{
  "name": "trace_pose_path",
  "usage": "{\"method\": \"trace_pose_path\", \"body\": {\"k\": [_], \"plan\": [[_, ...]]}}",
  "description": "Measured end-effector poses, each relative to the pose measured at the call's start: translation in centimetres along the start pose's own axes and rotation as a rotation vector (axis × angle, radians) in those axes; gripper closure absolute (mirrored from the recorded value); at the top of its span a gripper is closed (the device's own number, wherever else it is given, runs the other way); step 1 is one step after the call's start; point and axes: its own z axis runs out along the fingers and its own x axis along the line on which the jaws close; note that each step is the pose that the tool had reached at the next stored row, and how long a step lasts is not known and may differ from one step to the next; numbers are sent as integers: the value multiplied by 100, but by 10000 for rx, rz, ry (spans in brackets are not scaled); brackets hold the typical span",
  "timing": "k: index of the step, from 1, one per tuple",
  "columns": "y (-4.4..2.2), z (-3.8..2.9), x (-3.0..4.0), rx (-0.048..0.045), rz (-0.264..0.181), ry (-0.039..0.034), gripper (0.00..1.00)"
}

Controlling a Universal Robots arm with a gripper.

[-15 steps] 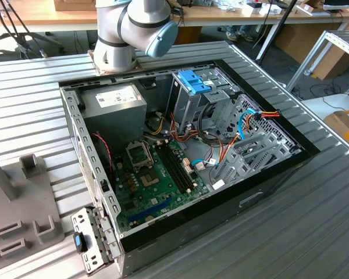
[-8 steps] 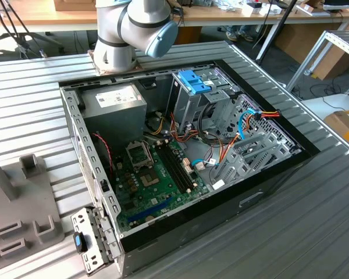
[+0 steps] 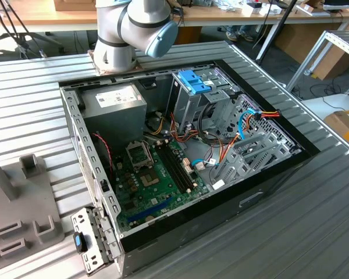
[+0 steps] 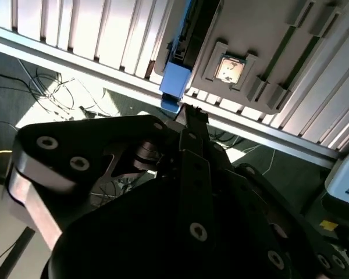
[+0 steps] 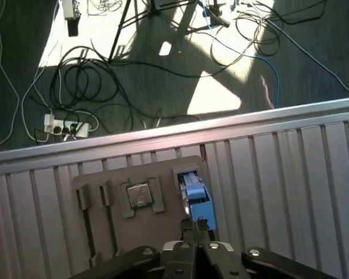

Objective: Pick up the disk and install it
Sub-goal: 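Pick up the disk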

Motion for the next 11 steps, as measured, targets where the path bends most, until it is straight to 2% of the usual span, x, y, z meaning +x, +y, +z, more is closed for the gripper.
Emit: {"method": "trace_pose_path", "body": {"k": [7,8,9,11], "plan": [[0,2,0,8,-1488,19,89],[0,2,0,8,-1498,19,89],[0,2,-1,7,-1502,6,89],[0,2,-1,16,-1520,-111,89]]}}
